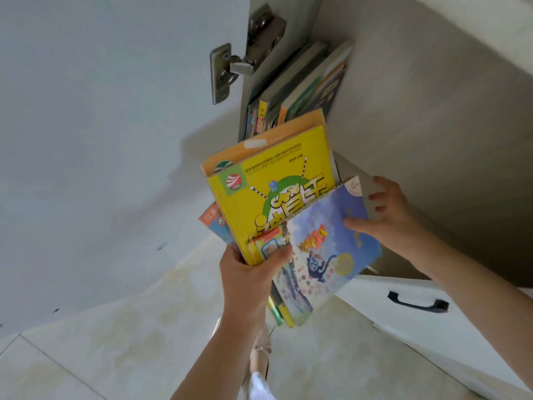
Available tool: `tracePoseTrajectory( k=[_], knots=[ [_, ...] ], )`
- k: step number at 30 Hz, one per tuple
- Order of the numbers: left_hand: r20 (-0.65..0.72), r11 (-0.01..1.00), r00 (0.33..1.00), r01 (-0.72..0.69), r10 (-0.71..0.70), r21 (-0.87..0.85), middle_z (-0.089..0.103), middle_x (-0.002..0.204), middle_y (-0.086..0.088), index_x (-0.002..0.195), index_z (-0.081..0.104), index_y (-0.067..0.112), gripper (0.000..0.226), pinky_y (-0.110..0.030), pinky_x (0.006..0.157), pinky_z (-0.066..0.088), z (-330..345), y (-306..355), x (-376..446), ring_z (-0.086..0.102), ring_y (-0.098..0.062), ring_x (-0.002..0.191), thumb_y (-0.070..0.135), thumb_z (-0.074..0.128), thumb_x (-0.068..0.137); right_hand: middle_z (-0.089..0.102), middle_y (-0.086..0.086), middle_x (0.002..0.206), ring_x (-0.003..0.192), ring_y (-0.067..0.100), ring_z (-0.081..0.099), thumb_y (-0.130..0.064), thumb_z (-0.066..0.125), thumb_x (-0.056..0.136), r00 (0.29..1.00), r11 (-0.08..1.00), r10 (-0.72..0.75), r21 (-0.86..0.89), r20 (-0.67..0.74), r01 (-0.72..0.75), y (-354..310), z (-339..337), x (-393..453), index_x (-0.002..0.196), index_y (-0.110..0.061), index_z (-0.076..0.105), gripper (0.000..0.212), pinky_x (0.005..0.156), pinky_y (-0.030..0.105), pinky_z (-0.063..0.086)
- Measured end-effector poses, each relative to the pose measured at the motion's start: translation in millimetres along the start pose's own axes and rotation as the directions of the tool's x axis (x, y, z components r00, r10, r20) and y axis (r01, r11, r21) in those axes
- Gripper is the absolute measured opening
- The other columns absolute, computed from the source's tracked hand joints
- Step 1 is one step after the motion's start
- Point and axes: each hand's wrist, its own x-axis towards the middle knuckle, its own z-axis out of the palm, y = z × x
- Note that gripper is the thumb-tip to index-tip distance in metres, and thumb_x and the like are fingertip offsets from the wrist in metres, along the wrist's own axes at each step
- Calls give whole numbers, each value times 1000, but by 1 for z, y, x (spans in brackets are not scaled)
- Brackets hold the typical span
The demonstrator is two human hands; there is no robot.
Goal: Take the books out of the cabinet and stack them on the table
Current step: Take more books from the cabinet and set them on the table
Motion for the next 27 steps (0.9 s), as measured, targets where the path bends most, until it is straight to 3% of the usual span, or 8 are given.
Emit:
tracePoseTrajectory(
  k=[5, 8, 10, 13, 15, 19, 23, 27],
  knots=[
    [104, 960, 973, 220, -205, -175, 73, 97, -17, 101, 68, 13, 44, -40, 70, 60, -26, 20, -25, 70, -37, 85, 1, 77, 60, 63, -11, 119, 116, 7, 57, -23, 65, 88, 957, 1000, -3, 25, 290, -5, -19, -17, -32, 118, -22, 59, 31, 94, 19, 41],
    [166, 922, 942, 322, -290, -216, 68, 106, -24, 117, 58, 3, 52, -44, 75, 59, -43, 37, -49, 68, -41, 91, 5, 71, 67, 51, -32, 100, 82, -25, 50, -28, 61, 91, 962, 997, -75, -6, 264, 79, -33, -12, -58, 99, -40, 53, 16, 75, -4, 33],
    [178, 915, 931, 351, -318, -200, 67, 111, -26, 119, 58, 3, 51, -48, 79, 59, -55, 46, -65, 68, -42, 95, 6, 68, 69, 61, -24, 101, 77, -24, 56, -28, 63, 90, 947, 998, -70, 32, 314, 63, -42, -8, -72, 95, -38, 56, 13, 74, 0, 43],
    [174, 920, 931, 349, -320, -176, 68, 106, -21, 115, 61, 8, 45, -46, 78, 59, -75, 62, -90, 69, -39, 91, 7, 66, 70, 73, -2, 101, 94, 10, 69, -41, 73, 79, 930, 998, -64, -2, 362, 70, -48, -7, -94, 101, -24, 63, 29, 91, 43, 53],
    [138, 921, 932, 355, -336, -161, 70, 103, -19, 110, 63, 11, 40, -44, 75, 59, -88, 72, -108, 70, -36, 87, 8, 66, 69, 73, 1, 101, 95, 17, 70, -32, 73, 81, 917, 997, -82, 35, 389, 74, -55, -4, -113, 107, -18, 61, 33, 91, 51, 52],
    [57, 926, 942, 335, -330, -173, 71, 99, -17, 109, 63, 11, 42, -42, 69, 59, -104, 89, -144, 71, -35, 84, 10, 66, 67, 67, 4, 102, 93, 18, 67, -26, 67, 87, 911, 983, -181, 90, 370, 159, -61, 7, -153, 114, -10, 52, 35, 85, 45, 52],
    [-50, 948, 958, 270, -282, -169, 68, 111, -23, 124, 54, 8, 58, -53, 80, 58, -110, 99, -183, 67, -45, 97, 9, 66, 67, 60, -19, 80, 72, -4, 57, -27, 66, 88, 906, 957, -286, 149, 312, 250, -61, 8, -187, 101, -23, 51, 21, 65, 14, 44],
    [-138, 955, 959, 218, -248, -201, 69, 111, -21, 127, 51, 15, 63, -46, 73, 59, -109, 104, -226, 71, -38, 91, 13, 69, 67, 64, -14, 105, 90, -4, 63, -26, 67, 86, 875, 923, -367, 238, 316, 301, -63, 1, -217, 125, -15, 49, 44, 70, 13, 50]
  ],
)
